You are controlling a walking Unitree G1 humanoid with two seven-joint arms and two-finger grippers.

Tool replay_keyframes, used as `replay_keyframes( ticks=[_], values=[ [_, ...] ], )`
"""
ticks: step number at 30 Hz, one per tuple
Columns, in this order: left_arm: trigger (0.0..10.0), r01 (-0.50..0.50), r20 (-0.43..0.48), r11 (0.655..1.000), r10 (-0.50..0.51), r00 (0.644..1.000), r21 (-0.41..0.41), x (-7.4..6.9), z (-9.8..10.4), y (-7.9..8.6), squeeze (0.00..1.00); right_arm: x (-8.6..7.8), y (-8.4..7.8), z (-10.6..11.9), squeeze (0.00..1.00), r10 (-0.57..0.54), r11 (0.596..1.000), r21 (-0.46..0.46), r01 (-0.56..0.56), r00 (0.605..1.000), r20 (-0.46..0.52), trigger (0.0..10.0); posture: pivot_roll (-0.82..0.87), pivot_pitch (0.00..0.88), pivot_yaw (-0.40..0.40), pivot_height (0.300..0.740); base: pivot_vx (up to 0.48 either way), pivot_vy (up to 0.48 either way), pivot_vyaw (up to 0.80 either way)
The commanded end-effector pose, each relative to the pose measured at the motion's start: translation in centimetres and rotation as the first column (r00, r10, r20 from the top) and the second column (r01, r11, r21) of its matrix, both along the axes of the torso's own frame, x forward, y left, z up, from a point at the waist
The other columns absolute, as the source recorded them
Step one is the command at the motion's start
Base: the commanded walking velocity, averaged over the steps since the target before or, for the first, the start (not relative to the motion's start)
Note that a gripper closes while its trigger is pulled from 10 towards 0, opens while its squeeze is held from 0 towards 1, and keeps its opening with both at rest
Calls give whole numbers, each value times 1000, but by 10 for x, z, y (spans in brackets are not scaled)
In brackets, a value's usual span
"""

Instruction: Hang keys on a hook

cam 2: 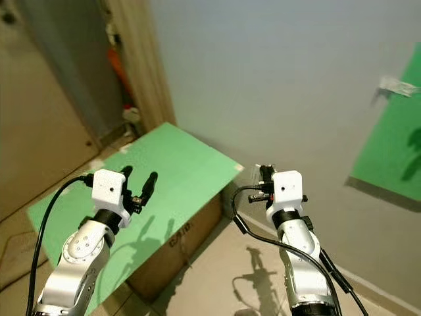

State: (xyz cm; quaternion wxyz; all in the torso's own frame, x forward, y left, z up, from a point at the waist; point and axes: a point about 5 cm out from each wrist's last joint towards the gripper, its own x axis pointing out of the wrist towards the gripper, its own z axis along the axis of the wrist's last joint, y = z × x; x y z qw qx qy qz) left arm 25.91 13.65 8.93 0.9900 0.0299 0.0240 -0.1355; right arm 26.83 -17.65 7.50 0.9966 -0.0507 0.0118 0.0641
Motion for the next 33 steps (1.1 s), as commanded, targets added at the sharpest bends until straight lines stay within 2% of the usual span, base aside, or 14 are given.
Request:
replay_keyframes(
  ticks=[1, 9, 18, 24, 33],
  values=[
    [10000, 16, -3, 1000, -16, 1000, 3, 3, 0, 4, 0, 3, 6, 1, 0, 14, 1000, 5, -14, 1000, -3, 0, -187, 0, 130, 740, 0, -480, -775],
    [10000, 106, 13, 994, -106, 994, -16, 4, 3, -6, 0, 7, 4, 0, 0, 9, 1000, 10, -9, 1000, -7, 0, -190, 0, 139, 740, 0, -480, -775],
    [10000, 158, 27, 987, -157, 987, -39, 5, 8, -7, 0, 8, 7, 0, 0, 12, 1000, 15, -12, 1000, -6, 0, -189, 0, 144, 740, 0, -480, -775],
    [10000, 127, 26, 991, -126, 992, -43, 10, 9, 0, 0, 9, 9, 3, 0, 16, 1000, 12, -16, 1000, -2, 0, -193, 0, 145, 740, 0, 0, -769],
    [10000, 117, 16, 993, -116, 993, -33, 18, 10, 6, 0, 14, 15, 25, 0, 75, 997, 31, -77, 996, 54, 0, -208, 2, 149, 740, 0, 0, -759]
  ],
)
